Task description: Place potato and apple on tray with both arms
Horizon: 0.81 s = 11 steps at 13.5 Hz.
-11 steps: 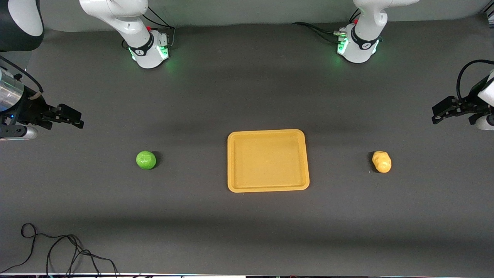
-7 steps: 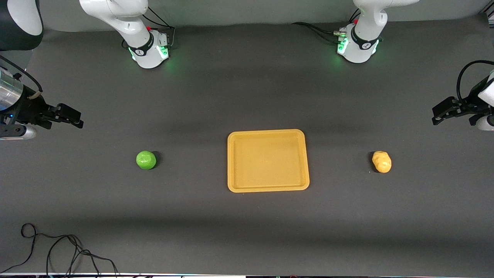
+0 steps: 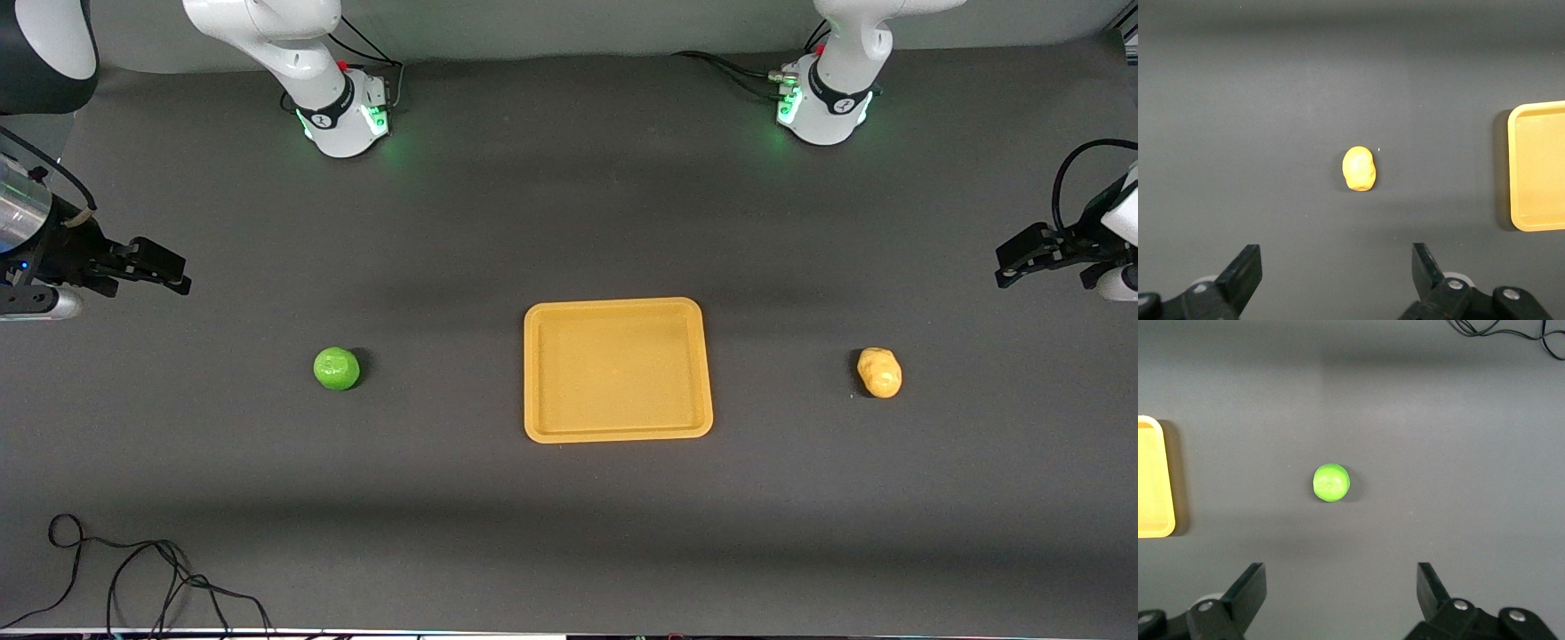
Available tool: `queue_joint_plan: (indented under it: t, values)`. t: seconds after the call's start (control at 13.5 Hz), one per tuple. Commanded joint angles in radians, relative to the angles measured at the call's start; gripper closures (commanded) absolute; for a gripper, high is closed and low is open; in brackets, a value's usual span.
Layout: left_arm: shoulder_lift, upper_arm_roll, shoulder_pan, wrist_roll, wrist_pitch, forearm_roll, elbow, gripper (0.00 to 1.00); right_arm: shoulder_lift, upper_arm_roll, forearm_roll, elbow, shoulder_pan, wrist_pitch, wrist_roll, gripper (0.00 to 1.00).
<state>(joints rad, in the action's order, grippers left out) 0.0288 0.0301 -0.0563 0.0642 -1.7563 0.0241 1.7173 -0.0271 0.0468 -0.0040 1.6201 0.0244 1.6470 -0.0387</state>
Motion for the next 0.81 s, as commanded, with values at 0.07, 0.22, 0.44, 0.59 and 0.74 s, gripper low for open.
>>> queue_joint_plan:
  t: [0.07, 0.22, 0.44, 0.59, 0.74]
  values:
    - [0.016, -0.001, 0.001, 0.003, 0.023, 0.002, 0.001, 0.0, 0.004, -0.007, 0.009, -0.009, -0.008, -0.009, 0.016, 0.0]
    - [0.016, -0.003, 0.001, 0.002, 0.018, 0.0, 0.001, 0.0, 0.006, -0.004, 0.009, -0.009, -0.008, -0.012, 0.017, 0.0]
    - [0.016, -0.004, -0.008, 0.0, 0.024, 0.0, 0.001, 0.0, 0.004, -0.008, 0.013, -0.011, -0.006, -0.023, 0.019, 0.0]
    - [0.008, -0.004, -0.007, -0.003, 0.024, 0.002, 0.004, 0.0, 0.004, -0.007, 0.012, -0.013, -0.008, -0.023, 0.013, 0.0]
    - [0.0, -0.003, -0.003, -0.001, 0.026, 0.005, 0.013, 0.0, 0.001, -0.007, 0.013, -0.006, -0.006, -0.012, 0.019, 0.0]
